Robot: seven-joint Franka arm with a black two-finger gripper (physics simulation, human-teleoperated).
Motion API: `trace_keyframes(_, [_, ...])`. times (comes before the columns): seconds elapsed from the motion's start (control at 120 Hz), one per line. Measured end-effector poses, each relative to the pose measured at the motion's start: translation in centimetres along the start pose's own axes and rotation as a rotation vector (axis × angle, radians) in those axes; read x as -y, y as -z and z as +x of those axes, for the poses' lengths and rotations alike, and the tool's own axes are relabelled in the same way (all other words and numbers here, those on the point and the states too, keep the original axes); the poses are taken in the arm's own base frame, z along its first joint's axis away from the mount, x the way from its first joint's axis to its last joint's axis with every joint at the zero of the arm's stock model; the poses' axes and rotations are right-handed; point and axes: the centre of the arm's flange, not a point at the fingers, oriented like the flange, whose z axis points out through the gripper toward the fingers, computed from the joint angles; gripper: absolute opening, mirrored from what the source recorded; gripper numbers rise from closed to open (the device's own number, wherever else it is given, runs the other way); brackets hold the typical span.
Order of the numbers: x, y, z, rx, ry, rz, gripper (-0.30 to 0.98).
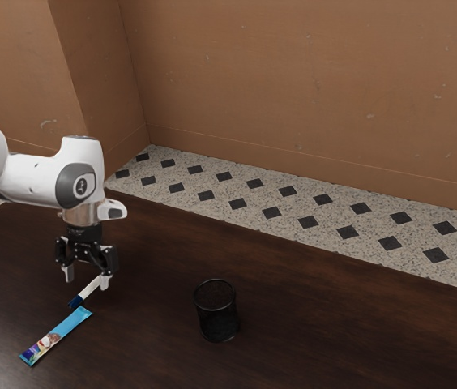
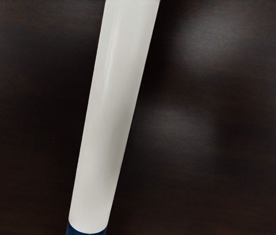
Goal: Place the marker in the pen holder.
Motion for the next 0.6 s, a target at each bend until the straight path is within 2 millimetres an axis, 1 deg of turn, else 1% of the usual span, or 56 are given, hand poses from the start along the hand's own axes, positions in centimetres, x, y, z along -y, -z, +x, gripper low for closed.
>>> trace_keyframes(0.083, [0.0,0.3,0.5,-0.009,-0.012,0.004,0.69])
trace_keyframes(0.167, [0.4,0.8,2.3,-0.028,-0.022,0.013,0.69])
trace_keyframes(0.208, [0.9,0.6,3.1,-0.028,-0.022,0.012,0.68])
trace_keyframes(0.283, [1.3,0.1,3.9,-0.022,-0.030,0.011,0.68])
trace_keyframes(0.408, [1.7,-0.3,4.7,-0.021,-0.051,0.012,0.68])
trace_keyframes(0.6, [1.7,-0.5,5.0,-0.019,-0.089,0.016,0.67])
